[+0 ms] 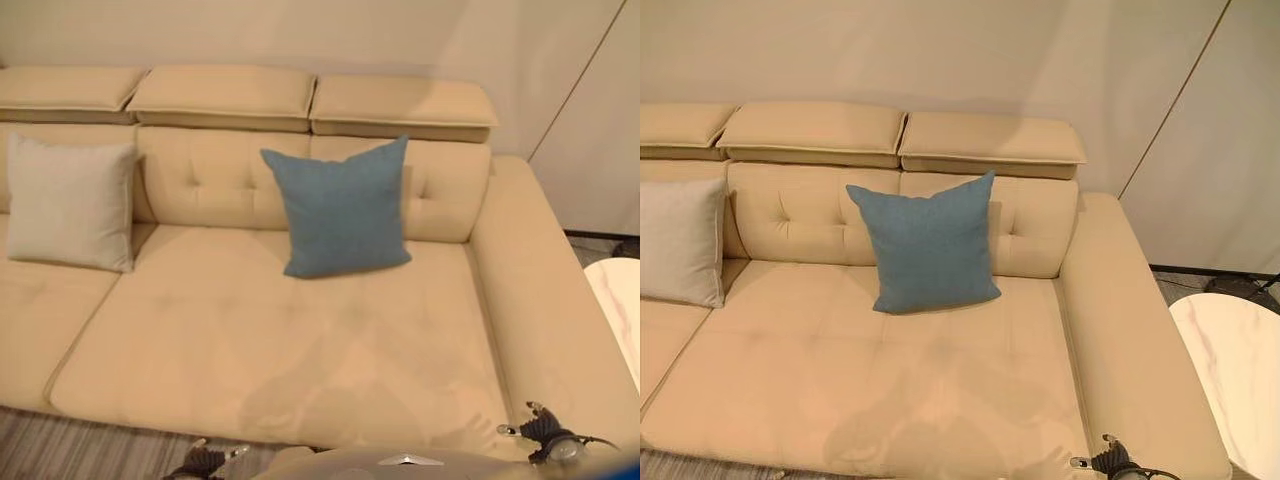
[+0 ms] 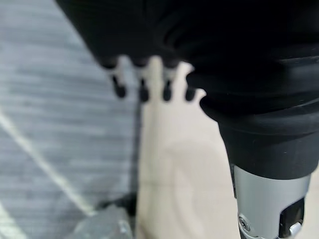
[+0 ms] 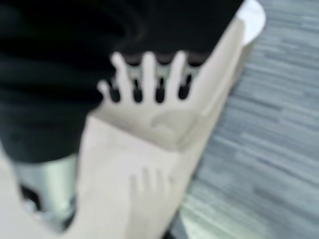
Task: Pick up all the scattered cushions and arrange them neatly on the sofa.
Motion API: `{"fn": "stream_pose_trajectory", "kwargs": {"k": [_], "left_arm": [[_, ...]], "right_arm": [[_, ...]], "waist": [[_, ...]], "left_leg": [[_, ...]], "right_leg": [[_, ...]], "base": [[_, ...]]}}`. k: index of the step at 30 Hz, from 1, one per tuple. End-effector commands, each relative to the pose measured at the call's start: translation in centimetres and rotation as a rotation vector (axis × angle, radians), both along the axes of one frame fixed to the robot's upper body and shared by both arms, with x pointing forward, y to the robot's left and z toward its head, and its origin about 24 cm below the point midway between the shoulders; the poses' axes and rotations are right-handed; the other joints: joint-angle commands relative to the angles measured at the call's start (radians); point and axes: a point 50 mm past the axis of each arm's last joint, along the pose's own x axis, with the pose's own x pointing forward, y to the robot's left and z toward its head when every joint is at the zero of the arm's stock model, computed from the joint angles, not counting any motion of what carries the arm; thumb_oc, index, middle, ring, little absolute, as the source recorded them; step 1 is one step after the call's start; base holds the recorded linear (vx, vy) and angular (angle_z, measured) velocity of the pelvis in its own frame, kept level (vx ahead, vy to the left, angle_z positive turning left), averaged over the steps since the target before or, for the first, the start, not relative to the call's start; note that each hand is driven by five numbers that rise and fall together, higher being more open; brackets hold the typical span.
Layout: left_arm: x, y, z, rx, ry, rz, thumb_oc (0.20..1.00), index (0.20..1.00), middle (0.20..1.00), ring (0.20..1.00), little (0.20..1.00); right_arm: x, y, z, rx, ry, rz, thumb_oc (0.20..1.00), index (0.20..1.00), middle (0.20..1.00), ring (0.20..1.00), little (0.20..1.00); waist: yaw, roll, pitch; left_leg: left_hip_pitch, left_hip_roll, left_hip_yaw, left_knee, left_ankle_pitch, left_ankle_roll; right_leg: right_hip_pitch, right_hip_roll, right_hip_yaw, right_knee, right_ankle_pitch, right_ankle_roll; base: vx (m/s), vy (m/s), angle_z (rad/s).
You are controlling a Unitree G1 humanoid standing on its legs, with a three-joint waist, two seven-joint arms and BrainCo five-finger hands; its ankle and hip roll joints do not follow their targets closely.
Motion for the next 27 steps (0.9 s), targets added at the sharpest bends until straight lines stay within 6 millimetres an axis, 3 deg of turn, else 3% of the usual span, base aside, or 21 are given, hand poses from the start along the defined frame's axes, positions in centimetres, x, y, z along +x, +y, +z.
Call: {"fn": "stream_pose_trajectory", "kwargs": {"k": [1, 2, 3, 4, 5, 6, 10, 14, 16, 19, 22, 24, 27], "left_arm": [[1.7, 2.1, 1.1, 0.072, -0.036, -0.031, 1.0, 1.0, 1.0, 1.0, 1.0], [1.7, 2.1, 1.1, 0.072, -0.036, -0.031, 1.0, 1.0, 1.0, 1.0, 1.0], [1.3, 1.7, 0.8, 0.061, -0.019, -0.023, 1.0, 1.0, 1.0, 1.0, 1.0], [1.3, 1.7, 0.8, 0.061, -0.019, -0.023, 1.0, 1.0, 1.0, 1.0, 1.0], [0.7, 1.4, 0.6, 0.05, -0.005, -0.017, 1.0, 1.0, 1.0, 1.0, 1.0], [0.5, 1.2, 0.5, 0.043, 0.002, -0.017, 1.0, 1.0, 1.0, 1.0, 1.0], [0.4, 0.7, 0.3, 0.02, 0.002, -0.006, 1.0, 1.0, 1.0, 1.0, 1.0], [0.1, 0.4, 0.1, 0.008, 0.017, -0.017, 1.0, 1.0, 1.0, 1.0, 1.0], [0.1, 0.5, 0.1, 0.013, 0.021, -0.027, 1.0, 1.0, 1.0, 1.0, 1.0], [-0.4, 0.9, 0.1, 0.032, 0.047, -0.035, 1.0, 1.0, 1.0, 1.0, 1.0], [0.2, 1.5, 0.5, 0.051, 0.04, -0.049, 1.0, 1.0, 1.0, 1.0, 1.0], [0.1, 2.1, 0.7, 0.068, 0.047, -0.055, 1.0, 1.0, 1.0, 1.0, 1.0], [-0.5, 2.4, 0.7, 0.068, 0.057, -0.038, 1.0, 1.0, 1.0, 1.0, 1.0]], "right_arm": [[2.3, 0.5, 0.5, -0.002, -0.075, -0.025, 1.0, 1.0, 1.0, 1.0, 1.0], [2.3, 0.5, 0.5, -0.002, -0.075, -0.025, 1.0, 1.0, 1.0, 1.0, 1.0], [2.1, 0.4, 0.4, -0.006, -0.063, -0.02, 1.0, 1.0, 1.0, 1.0, 1.0], [2.1, 0.5, 0.4, -0.006, -0.063, -0.02, 1.0, 1.0, 1.0, 1.0, 1.0], [1.6, 0.3, 0.3, -0.014, -0.038, -0.01, 1.0, 1.0, 1.0, 1.0, 1.0], [1.4, 0.2, 0.2, -0.017, -0.028, -0.01, 1.0, 1.0, 1.0, 1.0, 1.0], [1.2, 0.2, 0.1, -0.015, -0.016, -0.017, 1.0, 1.0, 1.0, 1.0, 1.0], [0.7, 0.4, -0.2, -0.006, 0.009, -0.046, 1.0, 1.0, 1.0, 1.0, 1.0], [0.9, 0.5, -0.2, -0.005, 0.006, -0.046, 1.0, 1.0, 1.0, 1.0, 1.0], [1.6, 1.2, -0.2, 0.002, 0.006, -0.018, 1.0, 1.0, 1.0, 1.0, 1.0], [2.0, 1.4, -0.2, 0.003, 0.004, -0.011, 1.0, 1.0, 1.0, 1.0, 1.0], [1.2, 1.8, -0.7, 0.028, 0.026, -0.024, 1.0, 1.0, 1.0, 1.0, 1.0], [0.9, 1.5, -0.7, 0.028, 0.029, -0.049, 1.0, 1.0, 1.0, 1.0, 1.0]], "waist": [[0.008, -0.118, 0.045], [0.008, -0.117, 0.044], [-0.003, -0.139, 0.044], [-0.005, -0.14, 0.042], [-0.01, -0.141, 0.037], [-0.013, -0.137, 0.034], [-0.028, -0.112, 0.024], [-0.045, -0.086, 0.022], [-0.045, -0.087, 0.03], [-0.048, -0.101, 0.05], [-0.05, -0.091, 0.069], [-0.029, -0.081, 0.063], [0.0, -0.086, 0.037]], "left_leg": [[-0.012, 0.011, 0.123, 0.056, -0.038, -0.033], [-0.014, 0.012, 0.122, 0.059, -0.04, -0.033], [0.015, -0.003, 0.103, 0.144, -0.137, -0.007], [0.012, -0.004, 0.102, 0.143, -0.135, -0.007], [0.052, 0.0, 0.106, 0.176, -0.191, 0.002], [0.079, 0.0, 0.102, 0.186, -0.212, 0.006], [0.156, 0.001, 0.09, 0.153, -0.223, -0.001], [0.184, -0.053, 0.078, 0.102, -0.266, 0.02], [0.18, -0.069, 0.081, 0.108, -0.274, 0.031], [0.156, -0.15, 0.073, 0.128, -0.293, 0.066], [0.113, -0.15, 0.09, 0.159, -0.282, 0.083], [0.094, -0.146, 0.102, 0.141, -0.251, 0.098], [0.089, -0.129, 0.113, 0.123, -0.229, 0.09]], "right_leg": [[0.11, 0.013, -0.046, -0.298, 0.134, 0.04], [0.109, 0.014, -0.046, -0.298, 0.134, 0.04], [0.092, -0.004, -0.041, -0.301, 0.157, 0.045], [0.089, -0.005, -0.043, -0.301, 0.159, 0.045], [0.087, -0.01, -0.039, -0.3, 0.164, 0.046], [0.084, -0.011, -0.035, -0.298, 0.166, 0.045], [0.063, -0.013, -0.033, -0.281, 0.177, 0.048], [0.004, -0.043, -0.01, -0.261, 0.245, 0.067], [-0.019, -0.055, -0.006, -0.252, 0.267, 0.073], [-0.078, -0.089, 0.009, -0.278, 0.339, 0.113], [-0.106, -0.087, 0.048, -0.23, 0.303, 0.109], [-0.052, -0.092, 0.062, -0.144, 0.232, 0.077], [0.034, -0.105, 0.064, -0.149, 0.209, 0.077]], "base": [[-0.12, -0.072, 0.46], [-0.17, -0.094, 0.33], [-0.11, -0.053, 0.51], [-0.16, -0.04, 0.58], [-0.07, 0.037, 0.52], [-0.07, 0.036, 0.25], [-0.09, 0.124, 0.03], [-0.19, 0.219, 0.02], [-0.19, 0.161, -0.2], [-0.28, 0.212, -0.74], [-0.27, 0.078, -0.62], [-0.25, 0.017, -0.28], [-0.05, -0.112, -0.3]]}}
